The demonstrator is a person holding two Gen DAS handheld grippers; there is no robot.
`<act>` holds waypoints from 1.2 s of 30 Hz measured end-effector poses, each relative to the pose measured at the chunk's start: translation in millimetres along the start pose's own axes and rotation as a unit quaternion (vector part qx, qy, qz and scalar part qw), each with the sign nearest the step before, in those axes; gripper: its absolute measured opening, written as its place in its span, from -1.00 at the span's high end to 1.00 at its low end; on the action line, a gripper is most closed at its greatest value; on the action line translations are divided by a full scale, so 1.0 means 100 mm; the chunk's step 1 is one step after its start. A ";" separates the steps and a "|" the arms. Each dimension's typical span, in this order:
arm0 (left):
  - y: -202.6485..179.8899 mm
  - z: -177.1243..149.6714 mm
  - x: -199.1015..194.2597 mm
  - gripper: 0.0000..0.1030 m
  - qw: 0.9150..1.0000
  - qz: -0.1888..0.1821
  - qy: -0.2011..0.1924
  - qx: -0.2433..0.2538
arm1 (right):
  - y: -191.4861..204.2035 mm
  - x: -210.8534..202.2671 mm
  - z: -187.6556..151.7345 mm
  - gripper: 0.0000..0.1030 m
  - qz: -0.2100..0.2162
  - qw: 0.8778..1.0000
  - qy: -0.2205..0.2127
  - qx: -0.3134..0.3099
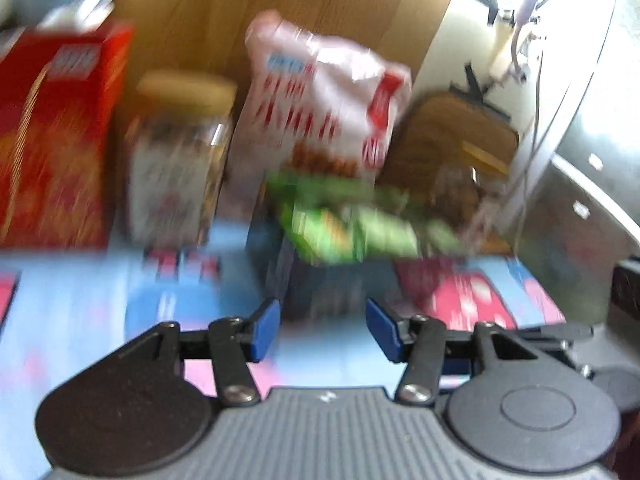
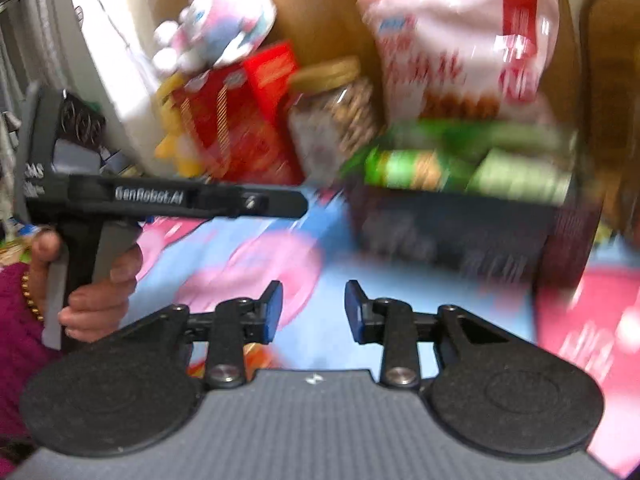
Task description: Organize snacks
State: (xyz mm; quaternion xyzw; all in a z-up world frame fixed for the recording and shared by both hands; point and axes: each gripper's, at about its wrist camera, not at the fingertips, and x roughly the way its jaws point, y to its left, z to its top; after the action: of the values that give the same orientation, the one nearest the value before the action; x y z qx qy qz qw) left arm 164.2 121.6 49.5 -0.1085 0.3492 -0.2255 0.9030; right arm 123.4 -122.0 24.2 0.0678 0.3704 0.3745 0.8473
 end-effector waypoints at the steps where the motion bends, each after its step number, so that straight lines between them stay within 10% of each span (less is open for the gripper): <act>1: 0.05 -0.15 -0.05 0.05 1.000 -0.003 0.013 -0.012 | 0.05 -0.01 -0.09 0.23 0.005 1.000 0.010 0.004; 11: 0.20 -0.86 -0.35 0.04 0.995 0.000 0.030 -0.094 | 0.46 0.08 -0.53 0.12 -0.004 1.000 0.013 0.003; 21: -0.19 -1.01 -0.47 0.04 0.990 0.131 0.000 -0.051 | 0.49 -0.16 -0.87 0.10 -0.063 0.997 -0.051 0.017; 36: -0.72 -1.23 -0.69 0.03 0.983 0.185 -0.013 -0.007 | 0.59 -0.55 -1.16 0.10 -0.063 0.992 -0.107 0.034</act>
State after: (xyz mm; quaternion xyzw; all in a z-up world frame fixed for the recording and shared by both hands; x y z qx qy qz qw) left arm 11.2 87.7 24.8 -0.0510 0.3533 -0.0510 0.9327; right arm -14.3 -136.4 -3.4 0.1132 0.2938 0.2982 0.9011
